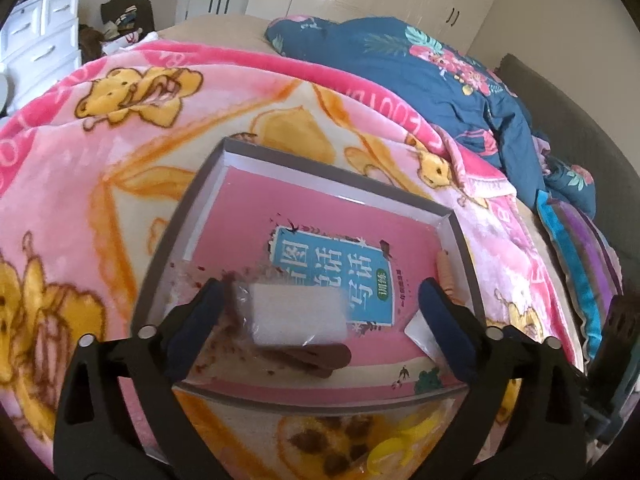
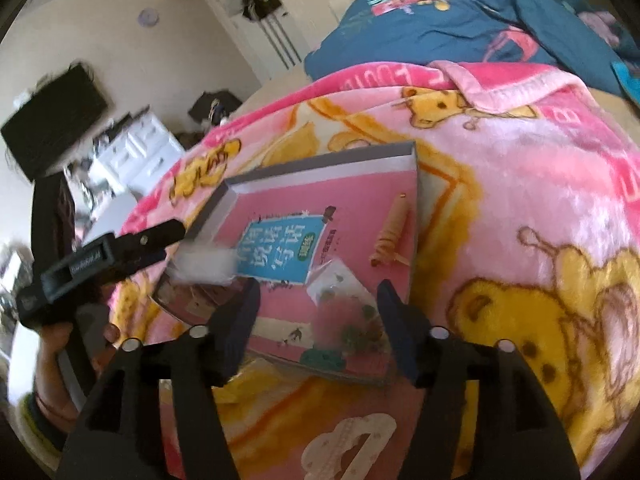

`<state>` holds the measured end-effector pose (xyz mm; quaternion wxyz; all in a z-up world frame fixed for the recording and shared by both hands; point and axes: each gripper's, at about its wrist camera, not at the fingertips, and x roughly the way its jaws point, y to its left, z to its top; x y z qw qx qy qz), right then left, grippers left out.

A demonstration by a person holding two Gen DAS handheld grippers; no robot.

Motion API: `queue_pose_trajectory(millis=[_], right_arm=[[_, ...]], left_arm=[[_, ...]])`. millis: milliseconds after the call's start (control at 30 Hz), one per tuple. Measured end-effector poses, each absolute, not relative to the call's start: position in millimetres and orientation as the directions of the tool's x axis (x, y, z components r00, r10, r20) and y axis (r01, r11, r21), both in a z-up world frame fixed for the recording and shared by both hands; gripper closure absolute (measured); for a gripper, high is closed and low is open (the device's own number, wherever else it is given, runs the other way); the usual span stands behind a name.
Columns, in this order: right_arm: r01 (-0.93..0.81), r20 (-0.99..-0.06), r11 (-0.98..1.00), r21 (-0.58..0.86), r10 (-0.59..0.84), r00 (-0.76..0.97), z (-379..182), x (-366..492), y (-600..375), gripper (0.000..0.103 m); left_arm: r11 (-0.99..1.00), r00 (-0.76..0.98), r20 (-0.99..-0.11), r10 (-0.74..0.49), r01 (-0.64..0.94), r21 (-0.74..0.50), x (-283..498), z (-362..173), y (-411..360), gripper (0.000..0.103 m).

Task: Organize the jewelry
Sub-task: 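Open the left tool to drop the packet in the box while the right tool releases the pompom, then move both open tools back toward the pearl earrings and cream claw clip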

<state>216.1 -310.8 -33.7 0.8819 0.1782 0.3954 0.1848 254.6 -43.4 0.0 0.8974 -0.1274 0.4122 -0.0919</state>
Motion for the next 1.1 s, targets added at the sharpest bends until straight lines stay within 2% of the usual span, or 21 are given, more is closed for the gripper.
queue_pose_trajectory(millis=[567,1100], right_arm=[[-0.21,-0.573,0.882,0.423,0.439,0.692,4.1,168.5,-334.6,0.029],[-0.28,-0.547,0.863,0.421,0.487,0.681,26.9,146.0,-315.5,0.025]], left_arm=[[0.946,0.685,-0.685,-0.249,0.022,-0.322,211.1,23.4,-20.1,0.011],[0.947,0.73,-0.652,-0.205,-0.02,-0.32,152.6,49.5,15.6,0.01]])
